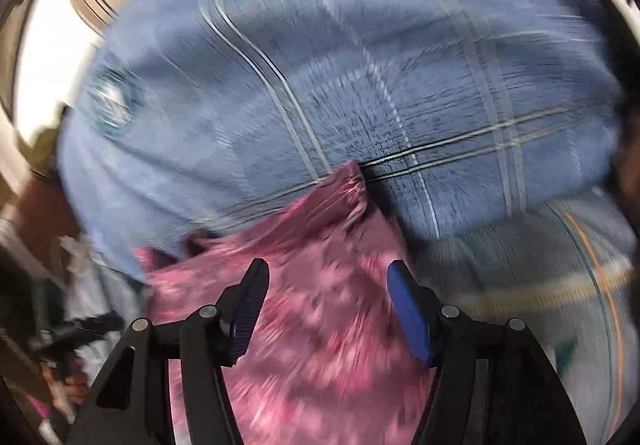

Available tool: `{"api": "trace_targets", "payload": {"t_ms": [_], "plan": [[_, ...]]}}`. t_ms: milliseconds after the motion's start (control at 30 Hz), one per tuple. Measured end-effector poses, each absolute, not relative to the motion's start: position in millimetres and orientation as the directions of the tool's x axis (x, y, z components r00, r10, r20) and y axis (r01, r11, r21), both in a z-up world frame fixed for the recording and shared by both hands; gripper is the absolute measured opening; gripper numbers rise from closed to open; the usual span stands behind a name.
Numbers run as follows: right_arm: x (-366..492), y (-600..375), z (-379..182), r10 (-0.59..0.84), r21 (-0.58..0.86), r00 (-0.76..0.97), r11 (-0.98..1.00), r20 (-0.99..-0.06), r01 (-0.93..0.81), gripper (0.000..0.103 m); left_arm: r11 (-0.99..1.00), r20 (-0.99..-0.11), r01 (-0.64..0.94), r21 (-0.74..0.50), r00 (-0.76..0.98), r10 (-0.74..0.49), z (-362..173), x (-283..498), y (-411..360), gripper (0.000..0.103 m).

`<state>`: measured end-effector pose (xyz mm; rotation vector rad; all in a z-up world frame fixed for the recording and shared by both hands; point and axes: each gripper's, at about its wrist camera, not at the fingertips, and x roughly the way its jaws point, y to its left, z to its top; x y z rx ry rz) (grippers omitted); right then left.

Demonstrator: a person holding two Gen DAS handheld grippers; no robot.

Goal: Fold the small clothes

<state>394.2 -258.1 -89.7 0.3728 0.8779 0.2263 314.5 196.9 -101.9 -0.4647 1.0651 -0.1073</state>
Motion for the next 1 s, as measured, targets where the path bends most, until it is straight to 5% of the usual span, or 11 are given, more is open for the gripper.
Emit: {"api": "trace_targets", "payload": {"t_ms": [100, 133, 167, 200, 300, 433, 533, 633, 700, 867, 1000], "plan": [[416, -254, -103, 0.280, 0.344, 0.611, 0.939, -0.740, -0.014, 0.064, 0.920, -0.846, -0.138, -0.367, 0.460, -0.269, -119, 335, 188, 0.049], [421, -253, -104, 0.285, 0.345, 0.612, 0.938, -0.737, -0.021, 0.055, 0.924, -0.850, -0.141, -0.356, 0.459, -0.258, -122, 339, 187, 0.049], [425, -254, -103, 0.321, 0.371, 0.613, 0.927, -0.722, -0.049, 0.039, 0.928, -0.851, -0.151, -0.341, 0.469, -0.237, -124, 344, 188, 0.049], [426, -256, -101, 0.342, 0.390, 0.613, 0.919, -0.712, -0.060, 0.005, 0.929, -0.848, -0.173, -0.328, 0.487, -0.209, -125, 350, 191, 0.049], [423, -284, -99, 0.338, 0.463, 0.674, 0.886, -0.657, 0.008, 0.006, 0.900, -0.856, -0.268, -0.345, 0.483, -0.184, -141, 367, 207, 0.048], [429, -303, -134, 0.305, 0.454, 0.583, 0.882, -0.753, 0.124, 0.008, 0.892, -0.892, -0.348, -0.288, 0.437, -0.118, -158, 380, 214, 0.046], [415, -304, -130, 0.260, 0.432, 0.595, 0.887, -0.760, 0.164, 0.019, 0.872, -0.879, -0.344, -0.348, 0.443, -0.176, -153, 372, 221, 0.046], [386, -298, -102, 0.257, 0.448, 0.688, 0.887, -0.678, 0.109, 0.019, 0.860, -0.836, -0.284, -0.424, 0.487, -0.252, -135, 348, 225, 0.046], [372, -277, -88, 0.382, 0.506, 0.703, 0.862, -0.600, -0.037, 0.019, 0.854, -0.797, -0.228, -0.468, 0.527, -0.296, -123, 331, 220, 0.046], [376, -242, -120, 0.447, 0.525, 0.595, 0.850, -0.668, -0.048, 0.019, 0.896, -0.825, -0.180, -0.407, 0.494, -0.276, -136, 323, 197, 0.046], [375, -248, -156, 0.393, 0.508, 0.561, 0.859, -0.729, 0.058, 0.000, 0.899, -0.827, -0.201, -0.388, 0.507, -0.243, -155, 321, 201, 0.046]]}}
